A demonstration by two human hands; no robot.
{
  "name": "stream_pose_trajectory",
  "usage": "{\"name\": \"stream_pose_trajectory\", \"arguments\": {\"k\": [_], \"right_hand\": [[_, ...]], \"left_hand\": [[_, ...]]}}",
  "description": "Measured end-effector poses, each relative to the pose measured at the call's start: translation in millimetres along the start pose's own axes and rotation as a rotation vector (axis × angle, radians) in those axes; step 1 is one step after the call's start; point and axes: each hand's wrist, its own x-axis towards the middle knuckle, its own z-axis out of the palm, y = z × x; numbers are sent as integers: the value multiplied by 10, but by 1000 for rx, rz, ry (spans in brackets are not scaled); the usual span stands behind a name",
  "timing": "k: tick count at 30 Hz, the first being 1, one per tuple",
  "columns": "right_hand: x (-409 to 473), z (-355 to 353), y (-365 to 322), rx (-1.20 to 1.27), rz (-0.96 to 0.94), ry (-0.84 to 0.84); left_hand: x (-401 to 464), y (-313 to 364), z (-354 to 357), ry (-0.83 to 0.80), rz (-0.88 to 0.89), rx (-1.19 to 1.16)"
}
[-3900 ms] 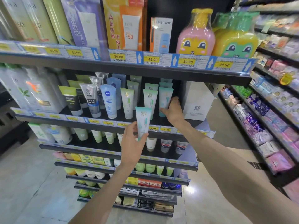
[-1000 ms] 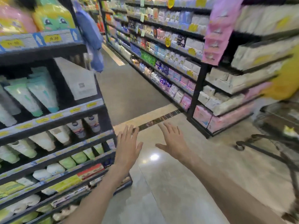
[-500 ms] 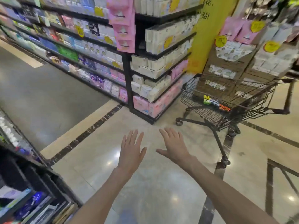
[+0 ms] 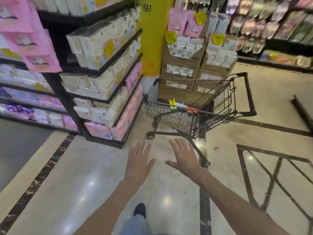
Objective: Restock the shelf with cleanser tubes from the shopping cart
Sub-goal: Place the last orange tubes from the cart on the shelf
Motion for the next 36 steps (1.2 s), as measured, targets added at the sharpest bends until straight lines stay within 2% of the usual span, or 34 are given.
{"name": "stream_pose_trajectory", "arguments": {"k": [7,15,19,28,36], "right_hand": [[923,-135,366,57,163,6],[2169,-186,1053,97,245,23],[2861,-205,1507,126,250,22],[4140,-246,2471,207,264,-89],[5047,-23,3048,269,379,-195]], "left_hand": [[1366,-181,7,-85,128,-23],[2971,-167,186,-121,171,-73],[3786,-82,293,-153,155,-65],[5279,191,476,-243,89,-62],[6488,148,945,-377,6,-167]]}}
